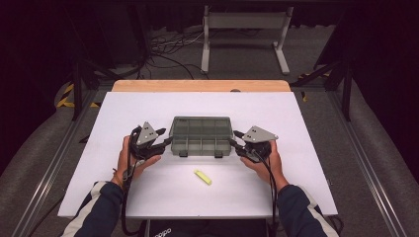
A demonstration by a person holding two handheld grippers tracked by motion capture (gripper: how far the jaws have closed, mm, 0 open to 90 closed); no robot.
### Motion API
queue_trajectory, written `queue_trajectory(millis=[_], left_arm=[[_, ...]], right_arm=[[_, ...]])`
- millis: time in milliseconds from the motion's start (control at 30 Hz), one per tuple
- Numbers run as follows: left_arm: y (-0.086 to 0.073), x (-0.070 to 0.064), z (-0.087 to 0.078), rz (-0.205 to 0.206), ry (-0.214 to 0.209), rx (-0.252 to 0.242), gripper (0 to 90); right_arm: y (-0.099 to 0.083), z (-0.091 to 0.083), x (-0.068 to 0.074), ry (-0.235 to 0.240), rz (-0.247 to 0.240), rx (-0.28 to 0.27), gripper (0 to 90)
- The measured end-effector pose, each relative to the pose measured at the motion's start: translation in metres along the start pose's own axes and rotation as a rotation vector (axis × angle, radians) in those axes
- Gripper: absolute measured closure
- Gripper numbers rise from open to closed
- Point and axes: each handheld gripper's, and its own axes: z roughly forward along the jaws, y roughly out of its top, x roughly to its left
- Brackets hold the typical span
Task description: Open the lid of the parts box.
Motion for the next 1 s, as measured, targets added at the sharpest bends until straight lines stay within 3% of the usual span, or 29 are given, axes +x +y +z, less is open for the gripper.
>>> queue_trajectory(millis=[300,533,1000], left_arm=[[0.018,-0.001,-0.005,0.087,0.057,-0.019,61.0],[0.029,-0.002,-0.002,0.128,0.063,-0.019,66.3],[0.039,0.009,0.002,0.108,0.069,-0.029,69.0]], right_arm=[[0.015,-0.003,-0.004,-0.024,-0.012,-0.023,67.1],[0.021,-0.002,-0.011,-0.027,0.016,-0.021,65.2],[0.035,0.002,-0.017,-0.057,0.016,-0.034,66.2]])
